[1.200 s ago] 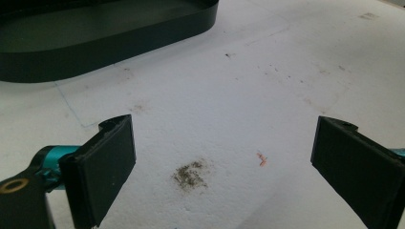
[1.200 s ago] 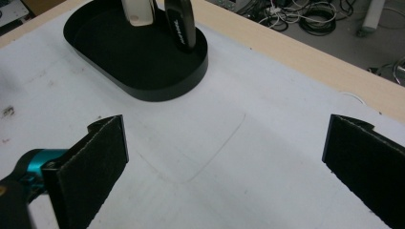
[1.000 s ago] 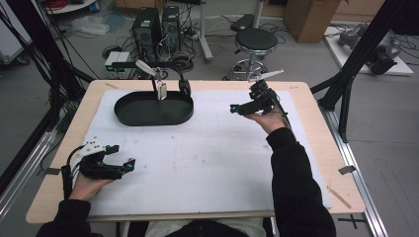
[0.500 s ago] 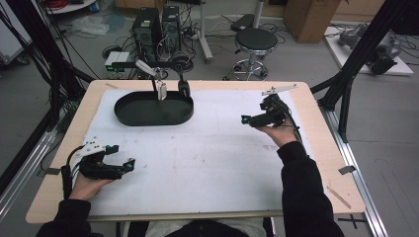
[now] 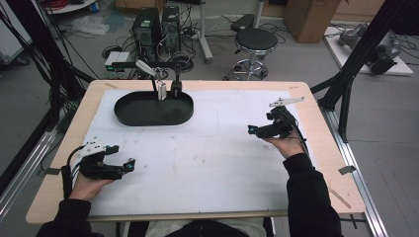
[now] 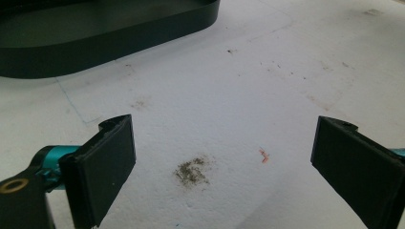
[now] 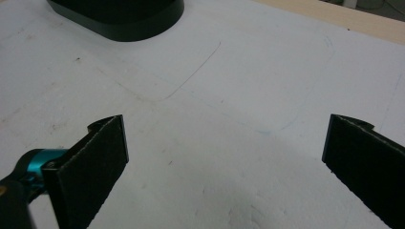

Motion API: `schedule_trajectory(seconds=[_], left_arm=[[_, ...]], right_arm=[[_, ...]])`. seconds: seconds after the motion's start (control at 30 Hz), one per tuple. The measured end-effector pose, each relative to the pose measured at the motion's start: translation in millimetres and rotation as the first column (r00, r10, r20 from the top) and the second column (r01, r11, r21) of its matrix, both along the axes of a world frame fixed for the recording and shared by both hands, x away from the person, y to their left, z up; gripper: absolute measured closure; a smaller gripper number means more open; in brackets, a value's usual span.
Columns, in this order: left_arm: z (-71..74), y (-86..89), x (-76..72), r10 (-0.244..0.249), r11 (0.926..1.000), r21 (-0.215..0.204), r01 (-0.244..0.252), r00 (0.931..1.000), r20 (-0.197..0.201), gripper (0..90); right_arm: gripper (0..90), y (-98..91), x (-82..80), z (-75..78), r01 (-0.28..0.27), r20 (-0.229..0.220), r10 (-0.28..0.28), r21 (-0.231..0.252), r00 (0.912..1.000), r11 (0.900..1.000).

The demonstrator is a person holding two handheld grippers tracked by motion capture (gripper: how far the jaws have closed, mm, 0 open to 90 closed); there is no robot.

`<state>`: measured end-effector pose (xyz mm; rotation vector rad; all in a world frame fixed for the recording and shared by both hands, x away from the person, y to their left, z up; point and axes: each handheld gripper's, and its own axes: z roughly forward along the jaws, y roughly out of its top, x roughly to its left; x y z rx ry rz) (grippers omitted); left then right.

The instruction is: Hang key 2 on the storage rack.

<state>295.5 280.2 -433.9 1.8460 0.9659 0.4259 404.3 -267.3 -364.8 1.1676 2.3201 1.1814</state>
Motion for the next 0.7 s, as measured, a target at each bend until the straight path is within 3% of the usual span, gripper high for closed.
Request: schedule_trajectory(seconds=[0.4,0.7], left_arm=[[-0.8,0.4,-1.2,0.002,1.0,0.003,-0.002,1.0,-0.003,8.3],[-1.3,0.1,-1.7,0.003,1.0,0.005,-0.003,1.0,-0.007,8.3]], right_arm=[[0.9,-13.1,-28.6,-29.5,0.009,-0.005,-0.009,-0.019,0.9999,0.9998],[0.9,-21.9,-47.4,-49.8,-0.001,-0.034,0.001,-0.007,0.9994,1.0]])
